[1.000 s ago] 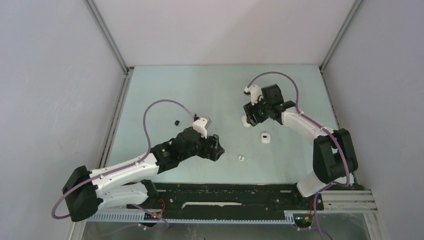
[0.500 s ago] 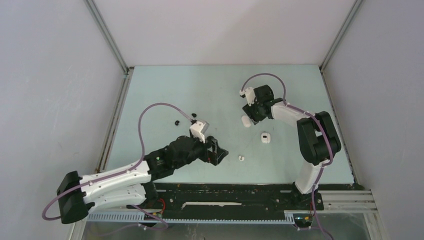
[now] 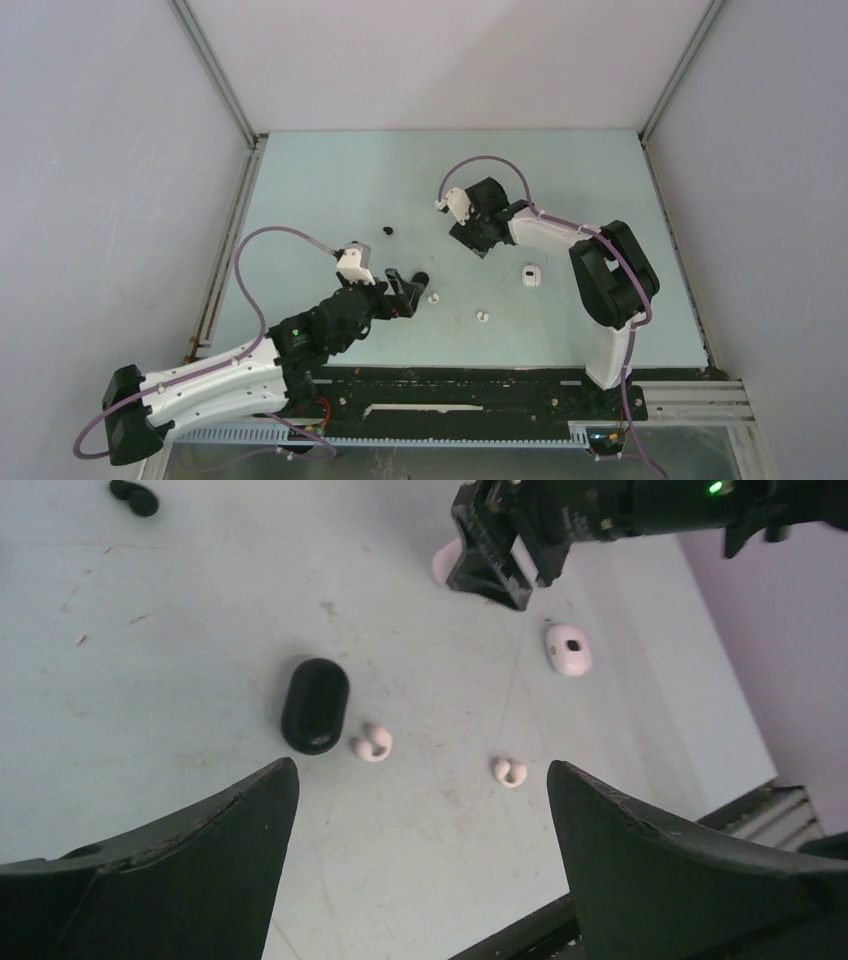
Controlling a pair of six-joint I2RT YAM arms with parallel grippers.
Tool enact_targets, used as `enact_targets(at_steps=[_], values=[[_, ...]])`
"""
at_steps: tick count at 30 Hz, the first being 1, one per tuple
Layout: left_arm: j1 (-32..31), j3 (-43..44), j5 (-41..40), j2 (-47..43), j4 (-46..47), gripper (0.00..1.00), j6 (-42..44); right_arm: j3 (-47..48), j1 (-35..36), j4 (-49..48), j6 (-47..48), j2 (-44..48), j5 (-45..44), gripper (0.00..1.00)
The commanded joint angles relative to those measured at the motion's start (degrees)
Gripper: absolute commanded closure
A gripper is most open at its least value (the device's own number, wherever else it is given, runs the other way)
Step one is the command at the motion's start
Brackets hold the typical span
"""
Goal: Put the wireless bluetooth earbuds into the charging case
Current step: Pick up the charging case at the center of the board.
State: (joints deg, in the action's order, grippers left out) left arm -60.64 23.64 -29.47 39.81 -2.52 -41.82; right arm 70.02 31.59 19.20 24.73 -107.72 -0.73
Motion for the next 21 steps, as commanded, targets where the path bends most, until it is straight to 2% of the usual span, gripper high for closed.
enact_targets(at_steps=[1,7,15,21], values=[[-0.09,5.83,-3.32,6.39,-8.8,0.0,-2.9,4.56,-0.97,0.53,2.18,-1.38,-0.31,0.38],[-0.09,8.69,4.85,12.32,-9.16,0.0,2.83,6.43,-2.9,4.91,8.71,-0.96,8.21,0.35],[-0.09,0.95,10.87,4.14,5.57,0.0,7.06,11.85,-4.13,15.68,18.06,-4.34,16.17,0.35],[-0.09,0.09,13.8,5.46,6.49,0.04,7.23,15.52,-5.51,18.98,20.07,-7.8,18.51,0.36]])
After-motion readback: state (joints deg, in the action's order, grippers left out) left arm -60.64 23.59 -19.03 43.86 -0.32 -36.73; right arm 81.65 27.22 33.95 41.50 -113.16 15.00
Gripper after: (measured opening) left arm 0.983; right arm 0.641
